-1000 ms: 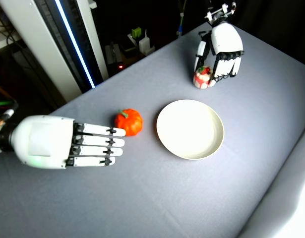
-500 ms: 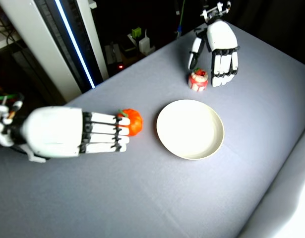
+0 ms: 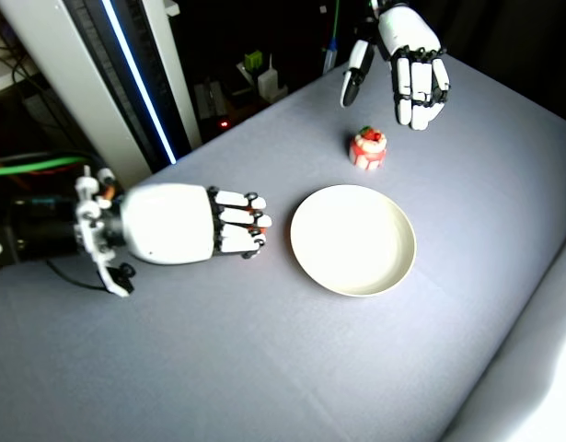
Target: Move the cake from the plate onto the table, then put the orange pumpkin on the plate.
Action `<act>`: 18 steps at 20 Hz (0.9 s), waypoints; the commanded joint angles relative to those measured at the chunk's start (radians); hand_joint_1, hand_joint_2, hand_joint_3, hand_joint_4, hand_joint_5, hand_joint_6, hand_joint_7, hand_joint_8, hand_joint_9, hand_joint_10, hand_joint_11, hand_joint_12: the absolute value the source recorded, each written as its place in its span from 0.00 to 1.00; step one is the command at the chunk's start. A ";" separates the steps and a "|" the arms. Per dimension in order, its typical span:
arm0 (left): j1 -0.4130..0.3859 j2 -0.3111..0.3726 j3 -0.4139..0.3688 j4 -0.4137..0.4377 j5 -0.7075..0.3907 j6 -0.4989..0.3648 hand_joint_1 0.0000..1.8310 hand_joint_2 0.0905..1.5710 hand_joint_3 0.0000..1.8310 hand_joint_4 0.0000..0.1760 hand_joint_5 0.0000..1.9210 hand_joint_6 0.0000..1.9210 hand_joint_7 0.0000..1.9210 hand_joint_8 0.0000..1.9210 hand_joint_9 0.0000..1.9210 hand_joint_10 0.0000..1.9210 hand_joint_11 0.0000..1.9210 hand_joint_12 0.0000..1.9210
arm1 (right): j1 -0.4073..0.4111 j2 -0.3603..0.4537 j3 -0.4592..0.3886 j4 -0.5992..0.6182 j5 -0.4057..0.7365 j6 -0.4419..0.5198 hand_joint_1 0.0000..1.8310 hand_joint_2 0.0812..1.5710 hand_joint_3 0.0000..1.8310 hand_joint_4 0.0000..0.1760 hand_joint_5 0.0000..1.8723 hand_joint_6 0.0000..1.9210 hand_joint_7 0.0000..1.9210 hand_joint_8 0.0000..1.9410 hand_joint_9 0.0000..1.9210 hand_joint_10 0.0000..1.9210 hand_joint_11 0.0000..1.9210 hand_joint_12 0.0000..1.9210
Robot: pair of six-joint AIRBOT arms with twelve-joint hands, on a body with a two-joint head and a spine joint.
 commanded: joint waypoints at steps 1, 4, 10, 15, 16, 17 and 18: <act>-0.003 0.007 -0.001 -0.021 -0.125 -0.003 0.44 0.52 0.00 0.42 0.15 0.00 0.22 0.00 0.27 0.00 0.06 0.59 | 0.014 -0.004 0.002 0.017 0.069 0.007 0.59 0.57 0.00 0.13 0.21 0.00 0.17 0.00 0.26 0.01 0.09 0.60; 0.003 0.007 -0.003 -0.026 -0.128 -0.004 0.47 0.52 0.00 0.12 0.17 0.00 0.24 0.00 0.27 0.00 0.07 0.57 | 0.026 -0.021 0.005 -0.020 0.046 0.012 0.63 0.58 0.00 0.00 0.24 0.00 0.21 0.00 0.31 0.01 0.14 0.56; 0.013 0.007 -0.007 -0.032 -0.136 -0.010 0.47 0.52 0.00 0.23 0.19 0.00 0.25 0.00 0.27 0.00 0.03 0.62 | 0.028 -0.027 0.015 -0.011 0.037 0.012 0.65 0.70 0.00 0.00 0.47 0.47 0.20 0.85 0.44 0.99 0.59 0.95; 0.034 0.007 -0.012 -0.043 -0.170 -0.022 0.46 0.52 0.00 0.23 0.20 0.00 0.25 0.00 0.27 0.00 0.09 0.54 | 0.100 -0.043 0.063 0.115 0.134 0.010 0.65 0.81 0.00 0.00 0.37 0.65 0.33 0.92 0.52 0.99 0.61 0.99; 0.035 0.007 -0.013 -0.044 -0.173 -0.023 0.46 0.52 0.00 0.23 0.20 0.00 0.24 0.00 0.27 0.00 0.08 0.55 | 0.124 -0.056 0.077 0.125 0.140 0.010 0.65 0.80 0.00 0.00 0.40 0.62 0.34 0.90 0.48 0.98 0.54 1.00; 0.038 0.007 -0.013 -0.044 -0.179 -0.026 0.46 0.52 0.00 0.22 0.19 0.00 0.25 0.00 0.28 0.00 0.08 0.57 | 0.162 -0.074 0.103 0.130 0.141 0.010 0.66 0.79 0.00 0.00 0.42 0.60 0.35 0.87 0.44 0.95 0.48 1.00; 0.040 0.007 -0.014 -0.044 -0.183 -0.027 0.45 0.52 0.00 0.27 0.19 0.00 0.25 0.00 0.28 0.00 0.07 0.58 | 0.188 -0.084 0.121 0.130 0.139 0.010 0.66 0.79 0.00 0.00 0.44 0.59 0.35 0.87 0.41 0.94 0.44 1.00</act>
